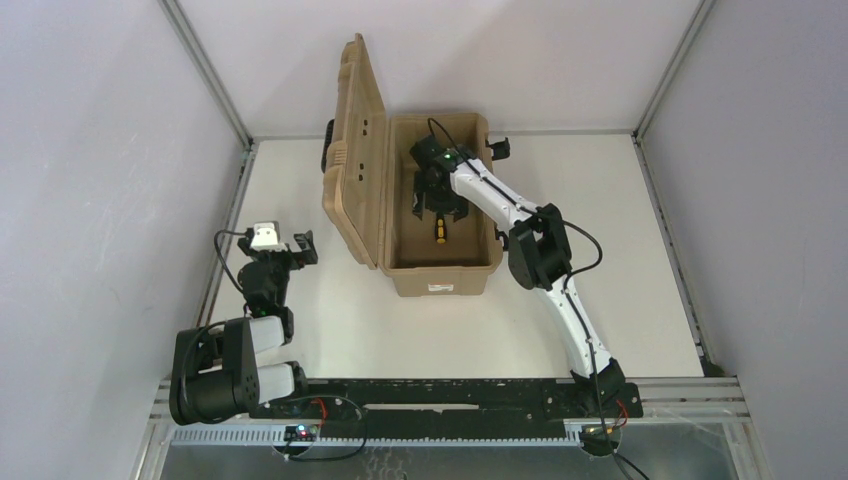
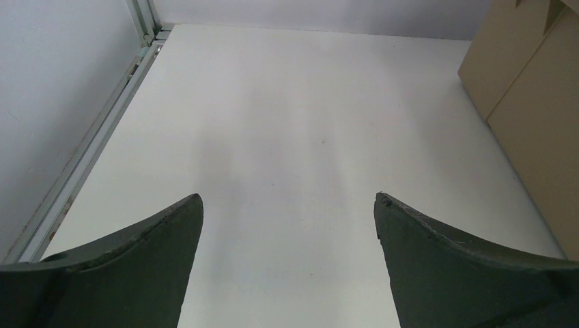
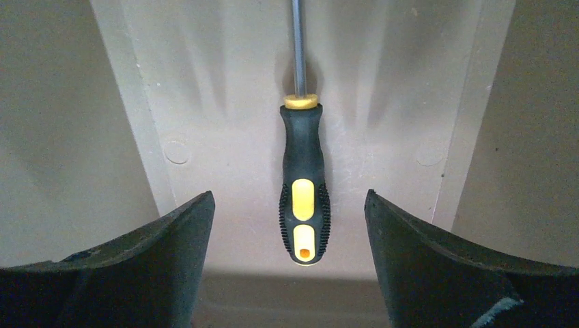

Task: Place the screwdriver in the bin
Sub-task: Place the screwdriver in the bin.

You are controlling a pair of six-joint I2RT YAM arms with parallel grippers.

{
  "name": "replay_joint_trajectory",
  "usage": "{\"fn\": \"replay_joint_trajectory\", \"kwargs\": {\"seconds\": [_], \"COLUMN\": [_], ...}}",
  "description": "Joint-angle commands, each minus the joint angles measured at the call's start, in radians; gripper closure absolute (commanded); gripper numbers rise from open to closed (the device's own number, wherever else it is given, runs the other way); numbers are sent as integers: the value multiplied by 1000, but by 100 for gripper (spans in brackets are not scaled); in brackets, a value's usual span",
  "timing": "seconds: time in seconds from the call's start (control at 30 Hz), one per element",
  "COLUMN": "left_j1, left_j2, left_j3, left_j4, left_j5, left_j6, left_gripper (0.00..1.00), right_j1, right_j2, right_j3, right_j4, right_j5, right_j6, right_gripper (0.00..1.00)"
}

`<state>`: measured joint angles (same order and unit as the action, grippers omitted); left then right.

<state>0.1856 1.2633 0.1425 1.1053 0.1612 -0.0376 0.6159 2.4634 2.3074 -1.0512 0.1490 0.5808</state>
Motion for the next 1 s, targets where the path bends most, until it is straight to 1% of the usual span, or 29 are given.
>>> {"fn": "replay_joint_trajectory", "kwargs": {"seconds": [0.0,0.1,0.6,0.77,0.97], "left_j1": [-3,-2,-3,-3,-2], "left_j2": [2,2,2,2,2], "left_j3": [-20,-20,-20,-19,-19], "left_j4": [102,103,103,102,103], "left_j5": [1,1,2,1,1], "left_j6": [-10,-10,-10,-10,-10], "left_gripper": [0,0,0,0,0], "right_j1": [-3,-2,2,1,-12], "right_j2": [-56,-73,-224,-298,-412], "right_j3": [60,75,159,172,167], "right_j4": [-19,-30,-44,-21,35], "right_j5": [25,42,110,140,196], "right_j6": [-20,-33,-114,-154,-252], "right_gripper": [7,1,0,0,0]}}
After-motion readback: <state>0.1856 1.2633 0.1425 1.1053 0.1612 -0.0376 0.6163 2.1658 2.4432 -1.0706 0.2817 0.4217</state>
